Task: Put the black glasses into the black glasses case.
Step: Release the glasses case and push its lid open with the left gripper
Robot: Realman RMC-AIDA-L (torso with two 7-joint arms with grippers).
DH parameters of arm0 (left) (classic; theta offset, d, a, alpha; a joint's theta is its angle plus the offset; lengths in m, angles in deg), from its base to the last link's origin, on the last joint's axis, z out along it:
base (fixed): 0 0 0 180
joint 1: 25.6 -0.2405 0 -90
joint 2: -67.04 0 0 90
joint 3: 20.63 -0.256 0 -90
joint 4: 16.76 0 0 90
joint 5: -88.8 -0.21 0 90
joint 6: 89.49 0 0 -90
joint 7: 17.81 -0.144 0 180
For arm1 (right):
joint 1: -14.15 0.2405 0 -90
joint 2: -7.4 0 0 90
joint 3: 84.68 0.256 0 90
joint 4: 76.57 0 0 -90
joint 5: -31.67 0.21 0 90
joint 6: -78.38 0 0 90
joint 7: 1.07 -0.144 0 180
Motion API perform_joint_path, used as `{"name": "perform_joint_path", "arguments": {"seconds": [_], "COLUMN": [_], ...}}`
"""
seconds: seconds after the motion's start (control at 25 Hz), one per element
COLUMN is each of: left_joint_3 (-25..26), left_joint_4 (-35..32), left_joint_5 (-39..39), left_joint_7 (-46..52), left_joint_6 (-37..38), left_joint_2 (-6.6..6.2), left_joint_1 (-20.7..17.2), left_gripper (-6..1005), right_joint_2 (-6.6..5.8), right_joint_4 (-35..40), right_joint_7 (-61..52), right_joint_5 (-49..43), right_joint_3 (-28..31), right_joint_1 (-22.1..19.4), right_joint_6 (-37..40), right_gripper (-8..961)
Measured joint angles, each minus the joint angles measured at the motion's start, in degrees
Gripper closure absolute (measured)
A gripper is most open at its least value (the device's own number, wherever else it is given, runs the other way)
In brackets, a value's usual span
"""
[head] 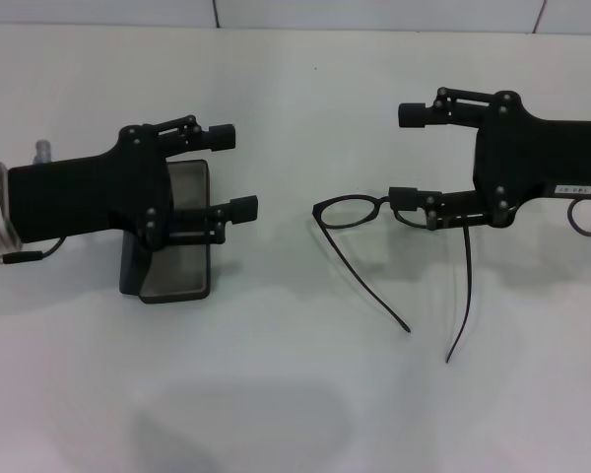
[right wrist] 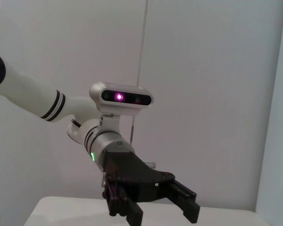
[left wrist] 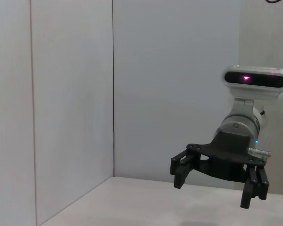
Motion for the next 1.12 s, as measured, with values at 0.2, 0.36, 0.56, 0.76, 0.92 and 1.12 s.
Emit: {"name": "perform_joint_path", "arguments": {"seconds": [0.2,0.36,0.56,0.76,0.92,1.12], "left_joint_3": [0.0,0.2,1.6,1.9,1.9,1.9], "left_joint_4": [0.3,0.0,-0.4,-6.9,-14.6,-24.7], "left_joint_5": [0.0,0.0,0.2,-2.9,-8.2,-15.9], "left_joint_7": [0.0,1.3,9.8,25.9,35.2,45.0], "left_joint_6": [0.0,0.0,-5.0,-11.3,-12.7,-13.3], "left_joint_2": [0.21,0.59,0.68,0.38,0.87,2.32], "left_joint_1": [0.0,-0.1,0.3,-0.3,-1.5,-3.1], "left_gripper": [153,153,153,154,153,164], "right_joint_2": [0.0,0.0,-0.13,-0.47,-0.85,-1.14], "right_joint_4": [-0.2,-0.2,-0.2,0.3,0.2,0.2], "right_joint_7": [0.0,0.0,0.0,0.0,0.0,0.0], "right_joint_5": [0.0,0.0,0.0,0.0,0.0,0.0], "right_joint_3": [0.1,0.1,0.1,0.2,0.3,0.1], "right_joint_1": [0.0,0.0,-0.3,-1.0,-1.1,-1.2], "right_joint_6": [0.0,0.1,0.2,0.4,0.4,0.5], "right_gripper": [142,142,142,142,142,142]}}
